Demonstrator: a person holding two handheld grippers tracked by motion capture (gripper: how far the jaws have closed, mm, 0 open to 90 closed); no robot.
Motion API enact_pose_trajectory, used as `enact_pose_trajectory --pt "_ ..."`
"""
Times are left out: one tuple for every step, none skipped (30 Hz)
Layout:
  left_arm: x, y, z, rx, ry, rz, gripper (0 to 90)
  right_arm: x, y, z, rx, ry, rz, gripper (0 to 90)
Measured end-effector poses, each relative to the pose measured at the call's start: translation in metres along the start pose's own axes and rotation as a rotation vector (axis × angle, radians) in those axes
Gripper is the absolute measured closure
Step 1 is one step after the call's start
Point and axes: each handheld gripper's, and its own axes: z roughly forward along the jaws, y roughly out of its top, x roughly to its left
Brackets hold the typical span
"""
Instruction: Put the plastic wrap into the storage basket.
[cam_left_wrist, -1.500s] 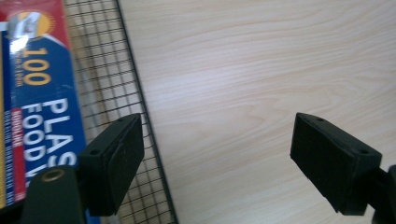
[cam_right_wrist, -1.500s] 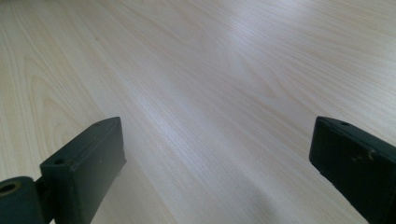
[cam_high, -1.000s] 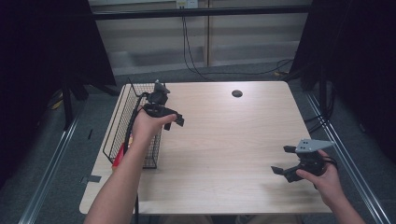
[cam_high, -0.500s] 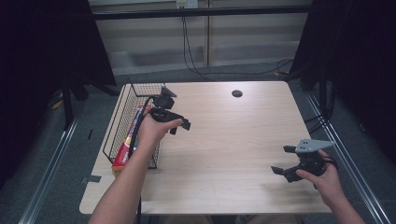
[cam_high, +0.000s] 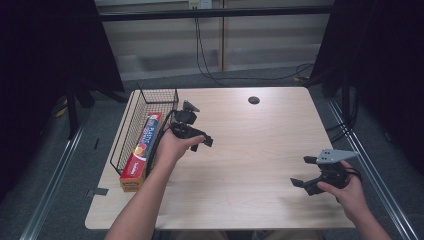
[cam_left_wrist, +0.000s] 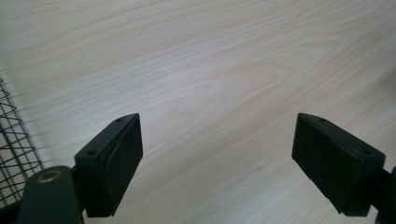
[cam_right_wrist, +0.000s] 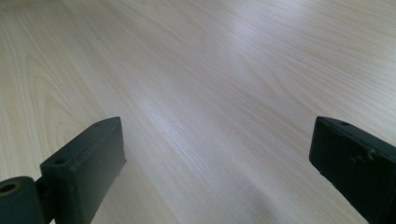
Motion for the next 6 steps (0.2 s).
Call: enact_pose_trajectory --pt "-0.0008 -0.0008 0.0012 0.000 -0.001 0.002 16.4 -0.0001 0.0001 -0.0001 0.002 0.002 -0.001 3.2" --pt "-0.0016 -0.0016 0.0023 0.001 -0.004 0.004 16.4 -0.0002 0.0000 -0.0001 0.003 0.001 -0.001 3.2" --pt "-0.0024 -0.0024 0.0033 -0.002 -0.003 0.004 16.4 -0.0002 -0.0001 0.0000 0.001 -0.001 -0.001 3.2" --pt "-0.0025 -0.0030 0.0042 0.000 -0.004 0.012 16.4 -0.0003 -0.0001 0.0000 0.003 -0.003 -0.001 3.1" --pt "-0.0035 -0.0037 0.0054 -0.003 -0.004 0.007 16.4 -0.0004 -0.0001 0.0002 0.003 -0.002 0.000 3.2" --pt "-0.0035 -0.0042 0.0065 -0.005 -0.008 0.013 16.4 -0.0007 -0.0002 0.0003 0.002 -0.002 -0.003 3.1"
